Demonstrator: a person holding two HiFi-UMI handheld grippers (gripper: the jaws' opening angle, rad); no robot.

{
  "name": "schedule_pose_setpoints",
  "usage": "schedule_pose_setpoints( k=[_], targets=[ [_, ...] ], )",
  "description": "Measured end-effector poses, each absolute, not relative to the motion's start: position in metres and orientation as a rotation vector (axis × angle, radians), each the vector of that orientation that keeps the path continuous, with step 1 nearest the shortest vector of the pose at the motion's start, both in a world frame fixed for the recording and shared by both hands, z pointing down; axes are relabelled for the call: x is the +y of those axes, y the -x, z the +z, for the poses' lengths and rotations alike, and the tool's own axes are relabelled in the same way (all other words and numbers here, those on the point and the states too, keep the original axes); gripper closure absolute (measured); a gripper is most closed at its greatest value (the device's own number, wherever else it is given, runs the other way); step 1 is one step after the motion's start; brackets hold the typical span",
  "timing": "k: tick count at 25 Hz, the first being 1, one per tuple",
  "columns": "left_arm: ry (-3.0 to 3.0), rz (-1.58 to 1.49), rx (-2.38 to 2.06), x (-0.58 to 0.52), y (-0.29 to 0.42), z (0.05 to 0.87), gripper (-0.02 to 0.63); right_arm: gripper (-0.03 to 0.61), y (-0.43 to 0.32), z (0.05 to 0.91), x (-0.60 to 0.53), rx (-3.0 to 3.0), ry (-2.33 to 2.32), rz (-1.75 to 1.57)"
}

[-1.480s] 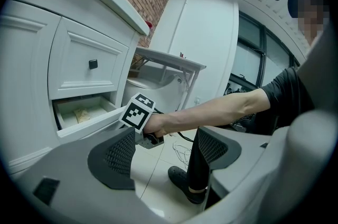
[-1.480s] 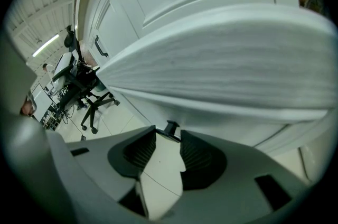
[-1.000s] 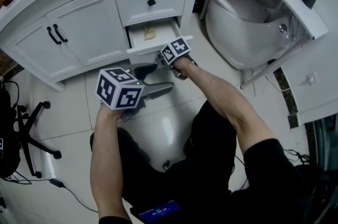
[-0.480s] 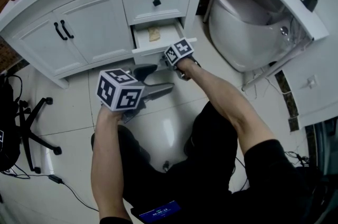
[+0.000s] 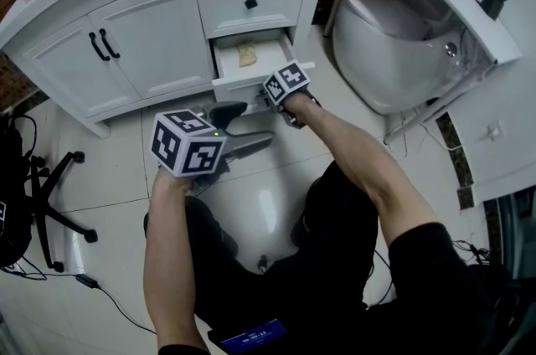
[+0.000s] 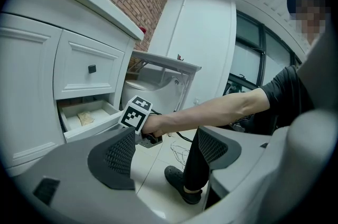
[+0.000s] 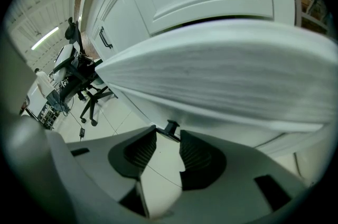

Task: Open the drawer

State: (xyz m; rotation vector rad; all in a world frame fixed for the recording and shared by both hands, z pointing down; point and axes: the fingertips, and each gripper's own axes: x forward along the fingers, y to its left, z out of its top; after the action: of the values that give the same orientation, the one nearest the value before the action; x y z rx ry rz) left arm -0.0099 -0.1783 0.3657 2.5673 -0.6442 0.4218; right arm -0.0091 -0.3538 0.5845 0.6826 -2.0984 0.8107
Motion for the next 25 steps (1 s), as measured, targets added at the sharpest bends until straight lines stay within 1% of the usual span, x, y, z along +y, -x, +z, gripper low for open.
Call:
schedule_pose_setpoints(
  k=[25],
  targets=[
    [-2.567, 0.426, -0.676, -0.15, 0.012, 0.362, 0.239, 0.422, 0.001, 0.586, -0.322, -2.064, -0.636, 0.786]
  ],
)
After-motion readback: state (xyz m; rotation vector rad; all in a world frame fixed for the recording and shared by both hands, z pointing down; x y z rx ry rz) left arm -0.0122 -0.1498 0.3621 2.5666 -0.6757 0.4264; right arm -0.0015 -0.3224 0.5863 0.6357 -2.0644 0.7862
